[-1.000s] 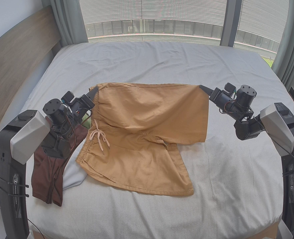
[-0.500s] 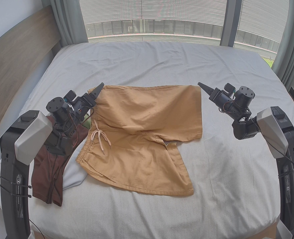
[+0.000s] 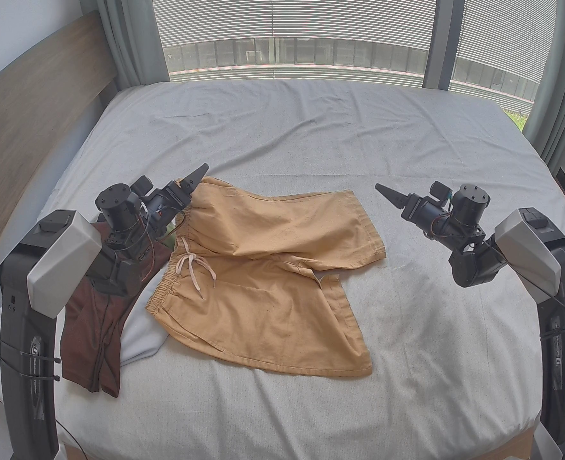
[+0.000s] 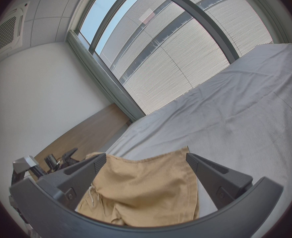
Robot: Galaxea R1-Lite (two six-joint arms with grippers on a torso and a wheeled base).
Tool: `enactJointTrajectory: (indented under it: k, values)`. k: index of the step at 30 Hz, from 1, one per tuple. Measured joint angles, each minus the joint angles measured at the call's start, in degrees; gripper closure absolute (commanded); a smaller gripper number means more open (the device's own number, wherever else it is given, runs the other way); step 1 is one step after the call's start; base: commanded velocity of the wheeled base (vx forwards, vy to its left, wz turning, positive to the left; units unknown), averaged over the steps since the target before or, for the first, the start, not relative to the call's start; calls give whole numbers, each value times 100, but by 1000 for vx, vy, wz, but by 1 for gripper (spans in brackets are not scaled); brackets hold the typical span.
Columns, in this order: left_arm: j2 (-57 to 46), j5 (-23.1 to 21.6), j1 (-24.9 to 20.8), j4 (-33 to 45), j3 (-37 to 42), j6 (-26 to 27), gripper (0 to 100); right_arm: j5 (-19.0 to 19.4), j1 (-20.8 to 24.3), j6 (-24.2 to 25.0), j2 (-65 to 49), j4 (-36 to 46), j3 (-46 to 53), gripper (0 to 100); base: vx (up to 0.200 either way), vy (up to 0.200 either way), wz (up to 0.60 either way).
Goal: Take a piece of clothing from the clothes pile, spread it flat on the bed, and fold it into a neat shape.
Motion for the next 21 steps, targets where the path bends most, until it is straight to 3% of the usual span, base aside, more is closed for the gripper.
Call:
enactJointTrajectory:
  k: [9,21]
  values:
    - [-349,363,60,569,369,205,0,9,179,-647,-199,-473,1331,0,0,0,0]
    - [-1125,350,151,408,1773,546,0,9,427,-837,-201,-753,2204,0,0,0,0]
